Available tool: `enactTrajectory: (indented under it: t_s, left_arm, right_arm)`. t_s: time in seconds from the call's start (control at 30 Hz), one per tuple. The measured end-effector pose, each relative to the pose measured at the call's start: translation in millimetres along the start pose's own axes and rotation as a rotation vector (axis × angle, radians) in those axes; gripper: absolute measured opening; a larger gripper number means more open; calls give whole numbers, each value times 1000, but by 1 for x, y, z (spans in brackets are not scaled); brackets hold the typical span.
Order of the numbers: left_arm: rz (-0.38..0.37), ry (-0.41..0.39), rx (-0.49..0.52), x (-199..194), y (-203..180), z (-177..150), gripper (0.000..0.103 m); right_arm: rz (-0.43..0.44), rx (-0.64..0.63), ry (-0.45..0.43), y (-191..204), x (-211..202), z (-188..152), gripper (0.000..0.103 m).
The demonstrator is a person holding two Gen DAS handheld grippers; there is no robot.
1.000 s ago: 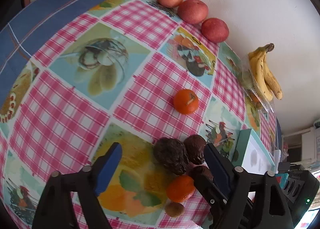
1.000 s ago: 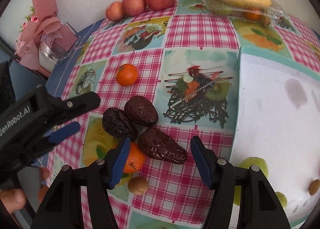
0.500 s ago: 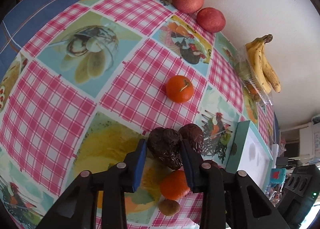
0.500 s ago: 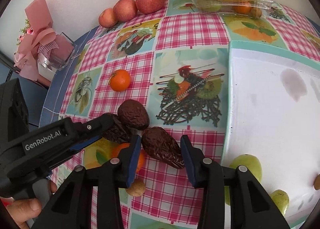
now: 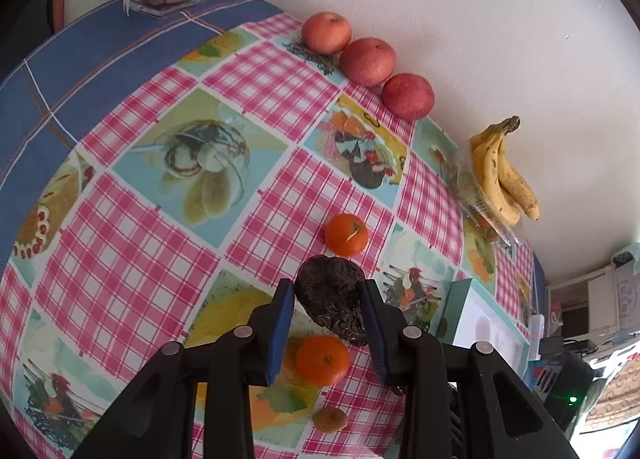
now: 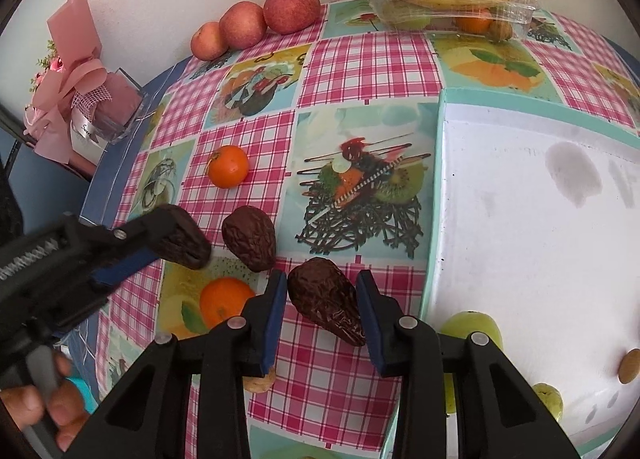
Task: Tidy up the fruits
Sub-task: 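Carry both dates over the white tray and open both tools to release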
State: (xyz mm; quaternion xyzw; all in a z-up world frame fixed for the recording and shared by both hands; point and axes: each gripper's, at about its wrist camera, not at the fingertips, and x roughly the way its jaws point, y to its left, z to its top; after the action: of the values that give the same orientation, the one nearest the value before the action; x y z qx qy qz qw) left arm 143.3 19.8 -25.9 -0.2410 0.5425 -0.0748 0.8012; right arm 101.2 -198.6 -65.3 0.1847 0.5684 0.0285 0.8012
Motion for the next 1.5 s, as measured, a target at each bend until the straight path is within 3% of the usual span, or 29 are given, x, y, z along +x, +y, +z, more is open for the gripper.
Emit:
enactTrajectory:
  t_s: [0.4, 0.6, 0.97, 1.2, 1.5]
  left_arm:
    - [2, -45, 10, -16, -3, 3, 36]
    - [-7, -84, 27, -32, -8, 6, 36]
    - [-22, -140, 89, -58, -27, 3, 36]
    - [-28, -134, 136, -58, -45, -6, 36]
    - [-39, -79, 271, -43, -94, -34, 36]
  right_arm:
    - [-20, -24, -19, 5, 0, 0, 37]
    - [13, -2, -21, 0, -4, 2, 36]
    - [34, 22, -187, -3, -71, 15, 36]
    - [-30, 81, -250, -29, -100, 16, 36]
    - [-164, 261, -288, -103, -132, 2, 36]
